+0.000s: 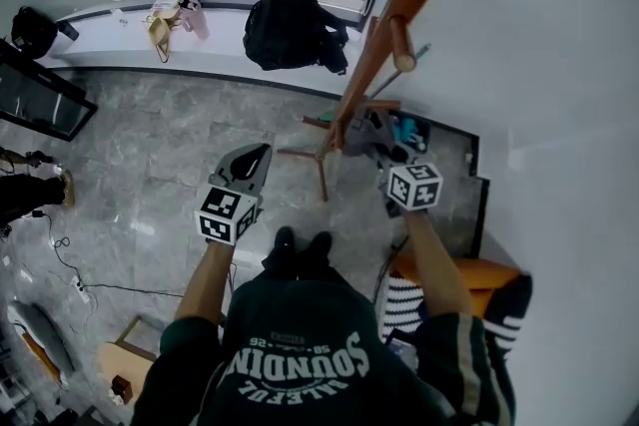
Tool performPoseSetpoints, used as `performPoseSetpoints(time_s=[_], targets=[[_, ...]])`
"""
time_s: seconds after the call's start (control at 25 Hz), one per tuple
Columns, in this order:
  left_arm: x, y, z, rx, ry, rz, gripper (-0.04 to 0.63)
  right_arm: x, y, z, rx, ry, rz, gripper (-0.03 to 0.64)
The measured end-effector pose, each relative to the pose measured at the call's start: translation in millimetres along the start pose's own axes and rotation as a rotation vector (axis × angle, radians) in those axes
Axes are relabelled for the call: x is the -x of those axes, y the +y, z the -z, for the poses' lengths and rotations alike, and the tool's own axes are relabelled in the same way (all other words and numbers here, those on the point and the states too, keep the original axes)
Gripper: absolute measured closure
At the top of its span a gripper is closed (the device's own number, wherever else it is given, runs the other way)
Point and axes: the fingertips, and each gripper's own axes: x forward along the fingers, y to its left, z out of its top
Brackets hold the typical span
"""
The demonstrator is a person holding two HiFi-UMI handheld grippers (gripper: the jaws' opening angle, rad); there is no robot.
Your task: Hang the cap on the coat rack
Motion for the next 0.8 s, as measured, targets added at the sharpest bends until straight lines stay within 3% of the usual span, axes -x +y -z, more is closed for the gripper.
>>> performPoseSetpoints(time_s=[0.44, 0.8], targets=[[1, -9, -1, -0.016, -0.002, 0.036, 0.595, 15, -25, 22, -0.060, 0.016, 0.117, 0.502], [-8, -32, -15, -0.044, -0.020, 0.104, 0.595, 59, -22, 28, -0.077, -0.053, 0.201, 0.502]])
